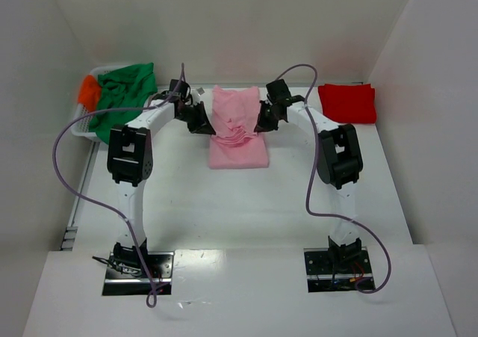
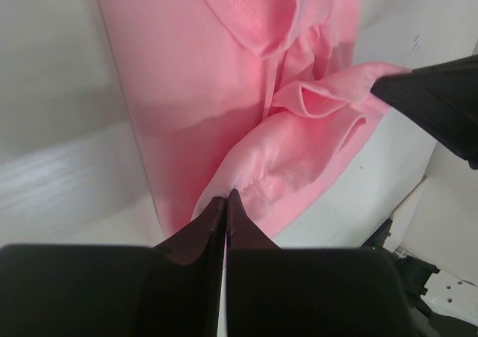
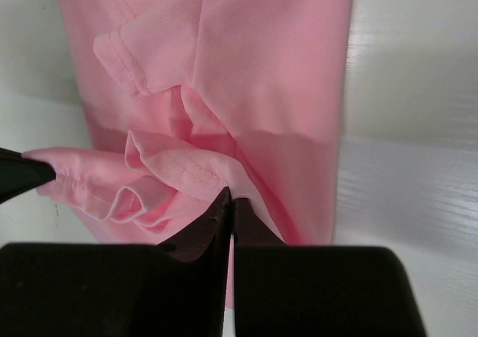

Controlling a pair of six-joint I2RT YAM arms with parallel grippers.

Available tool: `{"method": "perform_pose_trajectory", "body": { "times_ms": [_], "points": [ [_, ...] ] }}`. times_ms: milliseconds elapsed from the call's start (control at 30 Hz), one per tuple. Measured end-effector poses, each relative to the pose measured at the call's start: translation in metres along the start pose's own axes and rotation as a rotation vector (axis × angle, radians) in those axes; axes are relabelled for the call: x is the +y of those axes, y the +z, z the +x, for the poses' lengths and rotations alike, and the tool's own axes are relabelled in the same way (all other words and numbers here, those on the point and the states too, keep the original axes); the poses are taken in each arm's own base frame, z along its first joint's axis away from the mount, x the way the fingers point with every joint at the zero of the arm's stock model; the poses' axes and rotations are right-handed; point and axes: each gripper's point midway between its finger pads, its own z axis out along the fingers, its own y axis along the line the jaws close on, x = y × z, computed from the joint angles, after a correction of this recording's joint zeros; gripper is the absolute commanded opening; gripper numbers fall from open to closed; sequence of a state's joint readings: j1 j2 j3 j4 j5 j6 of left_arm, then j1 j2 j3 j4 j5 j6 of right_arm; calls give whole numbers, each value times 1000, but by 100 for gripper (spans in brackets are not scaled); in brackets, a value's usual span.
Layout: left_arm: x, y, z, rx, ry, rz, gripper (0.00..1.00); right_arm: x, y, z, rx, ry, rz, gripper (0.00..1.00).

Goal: Fold and stack the t-shirts
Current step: Fold the folded rectangular tshirt in 1/3 of the way

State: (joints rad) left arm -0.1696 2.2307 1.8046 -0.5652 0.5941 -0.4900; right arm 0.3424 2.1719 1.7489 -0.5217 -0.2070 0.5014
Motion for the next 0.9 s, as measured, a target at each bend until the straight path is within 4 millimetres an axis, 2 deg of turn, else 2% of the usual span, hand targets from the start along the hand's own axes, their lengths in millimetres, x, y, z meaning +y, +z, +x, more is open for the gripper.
{"method": "perform_pose_trajectory", "body": {
  "times_ms": [333, 367, 400, 467, 767, 800, 833, 900],
  "points": [
    [6, 15, -32, -28, 28, 27, 2, -14, 3, -20, -20, 29, 15, 4],
    [6, 17, -34, -27, 29, 27, 2, -15, 3, -23, -23, 32, 16, 7],
    [7, 19, -36, -27, 29, 27, 4, -17, 5, -25, -26, 34, 16, 12],
    [9, 21, -37, -25, 28, 26, 4, -17, 8, -27, -27, 36, 16, 13],
    [23, 19, -38, -28, 2, -13, 4, -12, 11, -28, -14, 36, -22, 12],
    [25, 18, -38, -29, -3, -17, 6, -11, 11, -28, -14, 35, -26, 12],
    [28, 18, -38, -28, -8, -21, 15, -9, 12, -30, -18, 34, -32, 12],
    [30, 17, -38, -28, -8, -21, 38, -8, 14, -32, -19, 33, -39, 24]
  ]
}}
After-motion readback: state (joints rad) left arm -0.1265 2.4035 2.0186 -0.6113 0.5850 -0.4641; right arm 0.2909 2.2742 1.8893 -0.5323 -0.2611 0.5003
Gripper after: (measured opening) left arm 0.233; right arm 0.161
